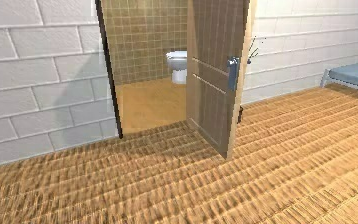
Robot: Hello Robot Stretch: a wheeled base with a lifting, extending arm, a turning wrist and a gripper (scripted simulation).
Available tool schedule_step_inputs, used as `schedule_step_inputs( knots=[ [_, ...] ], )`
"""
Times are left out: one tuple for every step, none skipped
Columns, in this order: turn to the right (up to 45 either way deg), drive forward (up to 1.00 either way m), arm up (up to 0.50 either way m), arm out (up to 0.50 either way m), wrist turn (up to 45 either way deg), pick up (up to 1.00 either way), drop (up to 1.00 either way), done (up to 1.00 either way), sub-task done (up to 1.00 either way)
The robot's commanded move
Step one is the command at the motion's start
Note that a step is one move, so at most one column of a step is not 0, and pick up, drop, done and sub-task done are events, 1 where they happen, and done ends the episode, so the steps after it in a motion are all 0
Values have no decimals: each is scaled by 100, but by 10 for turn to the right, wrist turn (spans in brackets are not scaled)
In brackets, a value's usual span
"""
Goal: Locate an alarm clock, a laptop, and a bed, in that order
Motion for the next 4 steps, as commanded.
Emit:
schedule_step_inputs(
  knots=[
    [0, 40, 0, 0, 0, 0, 0, 0, 0],
    [450, 0, 0, 0, 0, 0, 0, 0, 0],
    [30, 0, 0, 0, 0, 0, 0, 0, 0],
    [0, 100, 0, 0, 0, 0, 0, 0, 0]
  ],
)
